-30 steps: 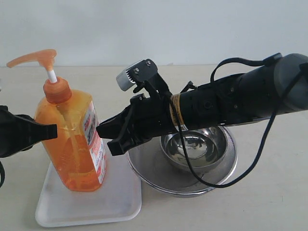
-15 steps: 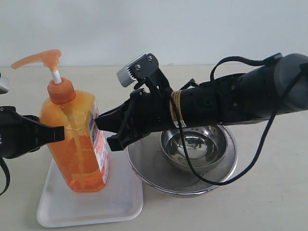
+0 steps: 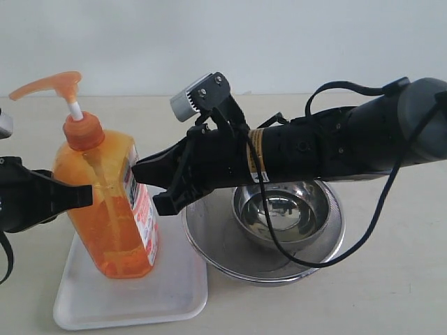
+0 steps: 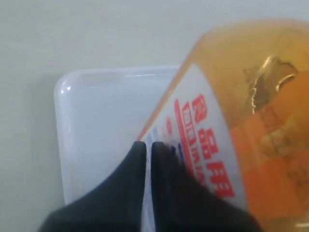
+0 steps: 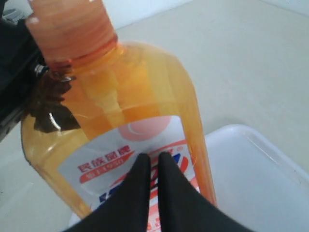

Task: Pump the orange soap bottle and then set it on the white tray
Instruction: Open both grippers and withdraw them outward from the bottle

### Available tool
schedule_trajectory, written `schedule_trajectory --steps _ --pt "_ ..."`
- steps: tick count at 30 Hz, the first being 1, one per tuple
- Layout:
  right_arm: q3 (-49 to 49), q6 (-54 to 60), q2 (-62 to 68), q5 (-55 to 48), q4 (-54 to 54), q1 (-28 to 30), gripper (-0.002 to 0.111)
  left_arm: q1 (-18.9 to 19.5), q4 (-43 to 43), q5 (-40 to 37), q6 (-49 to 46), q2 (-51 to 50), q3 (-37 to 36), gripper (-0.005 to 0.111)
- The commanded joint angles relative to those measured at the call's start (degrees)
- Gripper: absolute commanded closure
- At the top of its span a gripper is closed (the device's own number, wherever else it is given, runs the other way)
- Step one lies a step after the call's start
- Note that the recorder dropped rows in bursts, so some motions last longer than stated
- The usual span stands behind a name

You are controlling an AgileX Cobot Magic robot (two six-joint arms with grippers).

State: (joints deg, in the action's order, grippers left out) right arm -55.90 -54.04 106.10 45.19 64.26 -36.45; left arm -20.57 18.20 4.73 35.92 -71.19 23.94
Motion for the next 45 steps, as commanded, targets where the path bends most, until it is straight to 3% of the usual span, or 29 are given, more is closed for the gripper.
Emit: schedule_trajectory --steps 1,15,29,36,45 --pt "-0.19 1.02 -0.19 3.42 -2.21 -0.06 0.106 -0.70 0.33 1.48 0.75 -0.21 0.32 0.102" --pt "-0.19 1.14 -0.19 -0.88 -2.21 -0.06 0.106 -0.70 1.20 1.15 1.65 0.21 0.21 0.102" --pt "0.05 2.36 -3.31 -10.48 -9.30 -0.06 0.106 -0.70 2.58 -11.19 0.48 17.90 -0.27 0.102" --pt "4.18 7.61 -13.26 -22.99 -16.38 -0.06 0.106 -0.70 2.17 -7.81 1.90 26.35 -3.98 0.102" --pt "11.78 11.52 -31.57 -30.62 -23.16 -0.06 0.106 -0.70 2.17 0.74 3.71 35.70 -11.07 0.102"
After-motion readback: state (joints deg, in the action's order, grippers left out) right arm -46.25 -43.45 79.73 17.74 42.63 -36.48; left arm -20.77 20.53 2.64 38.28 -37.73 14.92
